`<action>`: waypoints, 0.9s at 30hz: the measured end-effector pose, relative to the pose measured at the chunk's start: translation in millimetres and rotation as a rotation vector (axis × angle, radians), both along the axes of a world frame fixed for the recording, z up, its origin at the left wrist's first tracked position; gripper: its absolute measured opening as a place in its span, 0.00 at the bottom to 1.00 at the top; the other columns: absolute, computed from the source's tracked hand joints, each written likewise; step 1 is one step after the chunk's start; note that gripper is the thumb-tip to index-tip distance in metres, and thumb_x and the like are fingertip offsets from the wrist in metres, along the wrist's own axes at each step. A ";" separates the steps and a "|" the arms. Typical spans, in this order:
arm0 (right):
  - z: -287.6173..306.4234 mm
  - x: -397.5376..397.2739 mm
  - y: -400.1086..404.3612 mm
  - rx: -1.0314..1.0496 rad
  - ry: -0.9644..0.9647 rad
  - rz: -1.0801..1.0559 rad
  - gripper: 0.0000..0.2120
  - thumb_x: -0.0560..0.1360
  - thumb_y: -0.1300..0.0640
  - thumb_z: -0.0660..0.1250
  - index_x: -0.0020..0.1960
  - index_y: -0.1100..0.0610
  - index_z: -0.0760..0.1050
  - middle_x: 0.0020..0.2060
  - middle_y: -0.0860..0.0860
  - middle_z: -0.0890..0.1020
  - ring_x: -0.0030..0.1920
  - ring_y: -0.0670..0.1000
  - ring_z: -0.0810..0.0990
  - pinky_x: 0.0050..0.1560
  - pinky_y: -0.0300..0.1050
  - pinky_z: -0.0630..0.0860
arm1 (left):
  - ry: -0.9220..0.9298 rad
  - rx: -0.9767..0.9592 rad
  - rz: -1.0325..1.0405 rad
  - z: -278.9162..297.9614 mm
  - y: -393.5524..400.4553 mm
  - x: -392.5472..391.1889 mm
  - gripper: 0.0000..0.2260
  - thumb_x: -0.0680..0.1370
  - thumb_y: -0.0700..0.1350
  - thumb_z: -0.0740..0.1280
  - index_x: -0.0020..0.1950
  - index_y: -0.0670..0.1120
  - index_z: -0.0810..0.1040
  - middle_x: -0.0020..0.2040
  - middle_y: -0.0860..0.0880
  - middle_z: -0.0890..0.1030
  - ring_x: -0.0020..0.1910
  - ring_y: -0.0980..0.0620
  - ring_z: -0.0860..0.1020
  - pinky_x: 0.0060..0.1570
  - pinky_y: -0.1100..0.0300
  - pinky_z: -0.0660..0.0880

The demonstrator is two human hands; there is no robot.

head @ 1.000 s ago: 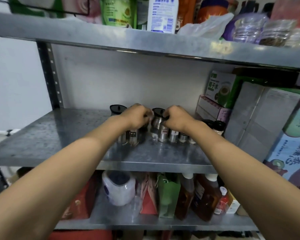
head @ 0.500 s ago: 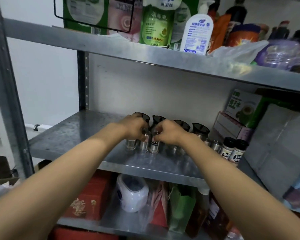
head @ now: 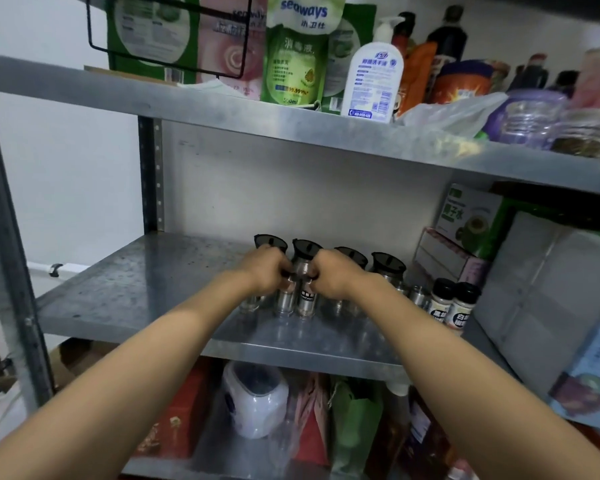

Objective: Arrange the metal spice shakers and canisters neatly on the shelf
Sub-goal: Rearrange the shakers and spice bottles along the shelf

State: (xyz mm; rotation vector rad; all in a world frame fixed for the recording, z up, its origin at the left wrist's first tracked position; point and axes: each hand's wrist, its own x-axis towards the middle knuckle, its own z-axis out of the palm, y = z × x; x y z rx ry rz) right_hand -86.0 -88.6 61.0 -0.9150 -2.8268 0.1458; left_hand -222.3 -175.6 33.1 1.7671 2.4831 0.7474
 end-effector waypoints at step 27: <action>-4.9 35.2 38.8 0.124 -0.023 -0.079 0.11 0.72 0.63 0.67 0.54 0.59 0.80 0.50 0.57 0.82 0.51 0.58 0.80 0.51 0.47 0.79 | -0.372 0.178 -0.119 -20.2 50.4 25.1 0.16 0.69 0.38 0.76 0.56 0.40 0.82 0.55 0.44 0.84 0.54 0.48 0.81 0.61 0.54 0.75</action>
